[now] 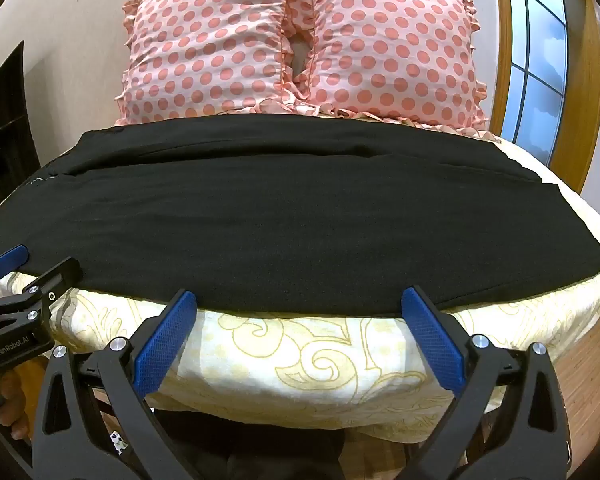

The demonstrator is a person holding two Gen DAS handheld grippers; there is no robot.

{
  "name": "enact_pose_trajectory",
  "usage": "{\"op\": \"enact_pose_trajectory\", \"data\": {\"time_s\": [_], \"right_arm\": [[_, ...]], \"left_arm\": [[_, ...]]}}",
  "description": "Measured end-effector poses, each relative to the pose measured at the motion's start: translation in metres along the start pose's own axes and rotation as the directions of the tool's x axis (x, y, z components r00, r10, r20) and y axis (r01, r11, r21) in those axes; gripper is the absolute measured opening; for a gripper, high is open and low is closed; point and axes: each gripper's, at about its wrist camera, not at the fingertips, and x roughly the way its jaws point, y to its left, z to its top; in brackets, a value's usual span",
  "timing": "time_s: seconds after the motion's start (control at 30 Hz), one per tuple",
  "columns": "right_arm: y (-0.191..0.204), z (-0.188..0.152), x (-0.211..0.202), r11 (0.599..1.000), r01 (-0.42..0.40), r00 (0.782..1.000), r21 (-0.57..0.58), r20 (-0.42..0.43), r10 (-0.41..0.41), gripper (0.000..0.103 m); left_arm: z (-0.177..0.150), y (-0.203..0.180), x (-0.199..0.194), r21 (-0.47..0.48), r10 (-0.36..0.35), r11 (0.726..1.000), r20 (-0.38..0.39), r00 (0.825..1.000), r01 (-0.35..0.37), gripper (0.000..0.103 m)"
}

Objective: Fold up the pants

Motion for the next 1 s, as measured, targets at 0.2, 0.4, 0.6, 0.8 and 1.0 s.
{"op": "enact_pose_trajectory", "data": {"time_s": [0.2, 0.4, 0.6, 0.8, 1.0], "right_arm": [[-0.0001, -0.0004, -0.0002, 1.0, -0.001, 1.0, 0.001, 0.0, 0.001, 0.102], [-0.0001, -0.001, -0.0003, 1.0, 0.0, 1.0, 0.0, 0.002, 0.0, 0.102], [-0.0001, -0.0006, -0.0003, 1.0, 0.0, 1.0, -0.001, 0.003, 0.0, 0.102], [0.0, -0.0008, -0.0003, 1.0, 0.0, 1.0, -0.001, 0.004, 0.0, 0.102], [0.0002, -0.001, -0.0002, 1.0, 0.0, 1.0, -0.002, 0.005, 0.0, 0.102]], "left_arm": [[0.0, 0.0, 0.0, 0.001, 0.001, 1.0, 0.0, 1.0, -0.001, 0.101], [0.0004, -0.0001, 0.0001, 0.001, 0.001, 1.0, 0.001, 1.0, -0.001, 0.101], [0.0012, 0.0001, 0.0006, 0.0, 0.001, 1.0, 0.002, 1.0, -0.001, 0.101], [0.0, -0.0001, -0.0002, 0.001, 0.001, 1.0, 0.005, 1.0, -0.001, 0.101], [0.0, -0.0001, -0.0003, 0.001, 0.001, 1.0, 0.006, 1.0, -0.001, 0.101]]}}
